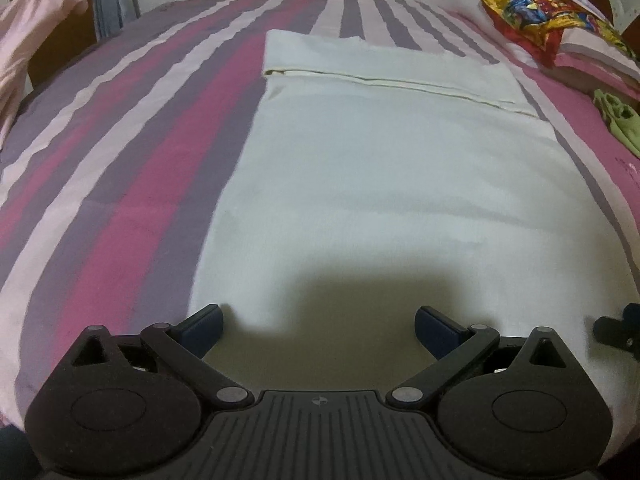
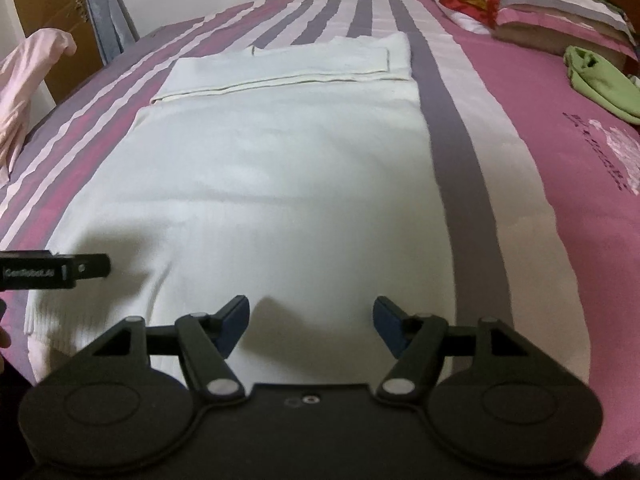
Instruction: Fold small clothes
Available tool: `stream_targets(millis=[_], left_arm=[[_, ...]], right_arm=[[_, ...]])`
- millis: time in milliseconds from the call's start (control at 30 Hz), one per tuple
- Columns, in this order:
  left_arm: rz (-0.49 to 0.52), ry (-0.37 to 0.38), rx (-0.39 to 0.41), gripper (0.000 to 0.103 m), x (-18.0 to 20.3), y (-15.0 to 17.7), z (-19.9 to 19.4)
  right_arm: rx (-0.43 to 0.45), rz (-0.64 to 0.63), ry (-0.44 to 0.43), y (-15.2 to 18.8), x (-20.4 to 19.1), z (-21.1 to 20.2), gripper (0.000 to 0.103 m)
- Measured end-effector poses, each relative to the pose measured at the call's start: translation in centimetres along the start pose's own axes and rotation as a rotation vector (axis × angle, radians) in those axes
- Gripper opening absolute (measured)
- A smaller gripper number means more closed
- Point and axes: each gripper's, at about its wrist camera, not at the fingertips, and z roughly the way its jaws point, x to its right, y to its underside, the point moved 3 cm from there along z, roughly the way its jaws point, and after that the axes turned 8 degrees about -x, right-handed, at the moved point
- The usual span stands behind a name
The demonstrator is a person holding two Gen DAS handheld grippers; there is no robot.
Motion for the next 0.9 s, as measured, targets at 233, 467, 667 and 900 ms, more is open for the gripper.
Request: stream_targets(millis=[233, 467, 667, 900], left_arm=[[-0.06, -0.008, -0.012, 0.101, -2.6, 2.0, -0.5], [-0.11, 0.002, -0.012, 0.101, -4.9, 3.4, -0.8], [-0.203, 0.114, 0.0, 0.101, -6.5, 4.2, -0.7], [-0.25, 0.208, 0.001, 0.085, -7.3, 4.5, -0.3]], right_arm=[[-0.003, 0.028, 0.02, 1.7, 1.0, -0.7, 0.069], [-0.007, 0.041, 0.046, 2.7, 1.5, -1.2, 0.069], [-0.025, 0.067, 0.069, 3.4, 2.4, -1.4, 0.073], [-0.038, 0.102, 0.049, 4.0, 2.8, -1.5, 0.071]])
